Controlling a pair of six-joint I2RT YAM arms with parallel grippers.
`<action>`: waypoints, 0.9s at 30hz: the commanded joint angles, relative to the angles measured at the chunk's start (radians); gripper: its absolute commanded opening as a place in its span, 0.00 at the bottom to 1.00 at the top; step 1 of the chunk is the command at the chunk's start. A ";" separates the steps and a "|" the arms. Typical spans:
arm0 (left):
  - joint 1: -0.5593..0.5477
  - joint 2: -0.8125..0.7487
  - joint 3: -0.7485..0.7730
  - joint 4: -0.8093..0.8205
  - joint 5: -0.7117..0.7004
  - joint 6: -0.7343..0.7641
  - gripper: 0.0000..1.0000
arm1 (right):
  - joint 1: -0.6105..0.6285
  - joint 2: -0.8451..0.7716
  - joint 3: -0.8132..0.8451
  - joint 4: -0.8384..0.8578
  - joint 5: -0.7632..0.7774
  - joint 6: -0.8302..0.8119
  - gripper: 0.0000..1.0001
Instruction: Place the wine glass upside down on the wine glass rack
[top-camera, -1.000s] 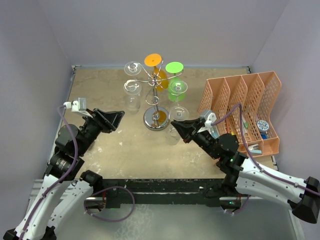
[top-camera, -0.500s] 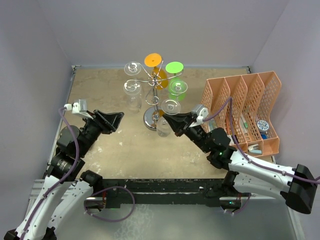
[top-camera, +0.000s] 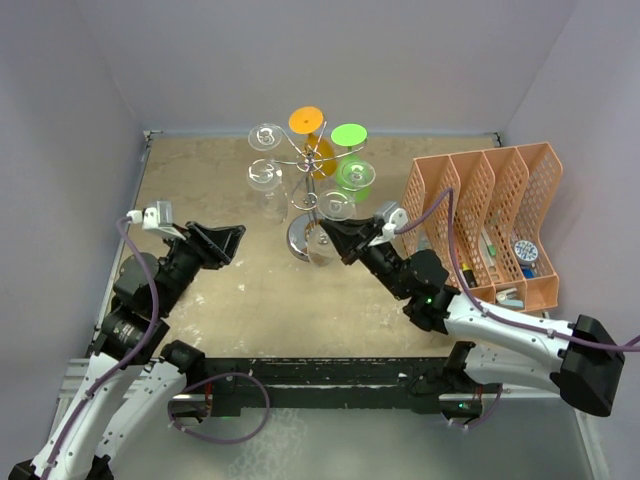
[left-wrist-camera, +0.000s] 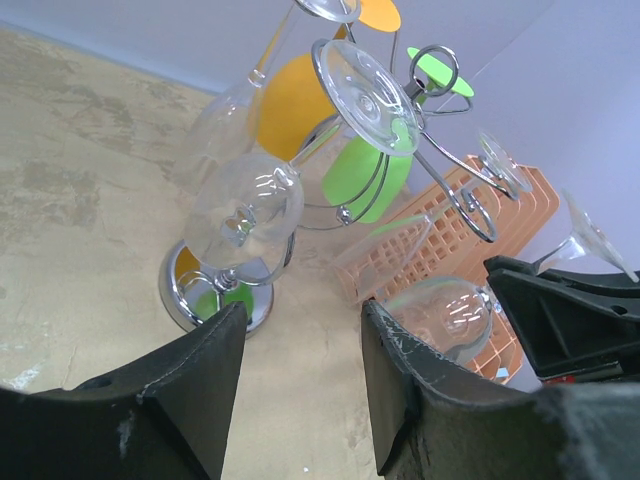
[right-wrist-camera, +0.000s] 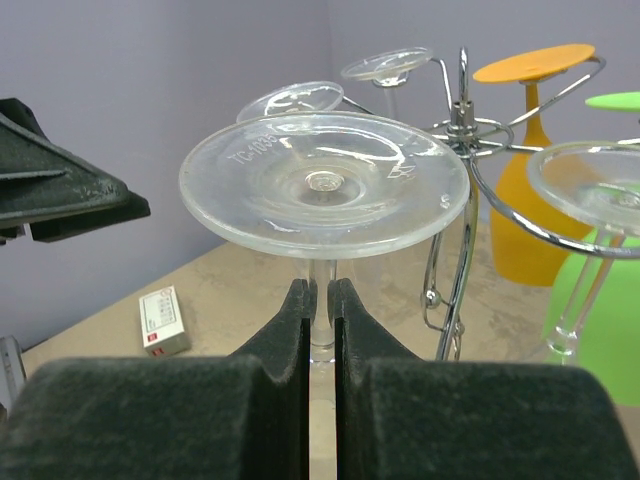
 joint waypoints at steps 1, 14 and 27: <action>0.001 0.006 0.003 0.022 -0.010 0.019 0.47 | 0.003 0.029 0.102 0.100 0.025 0.011 0.00; 0.001 0.015 0.010 0.018 -0.002 0.020 0.47 | 0.003 0.137 0.160 0.065 0.126 0.002 0.00; 0.000 0.022 0.020 0.012 -0.003 0.024 0.47 | 0.000 0.214 0.224 0.033 0.179 0.046 0.00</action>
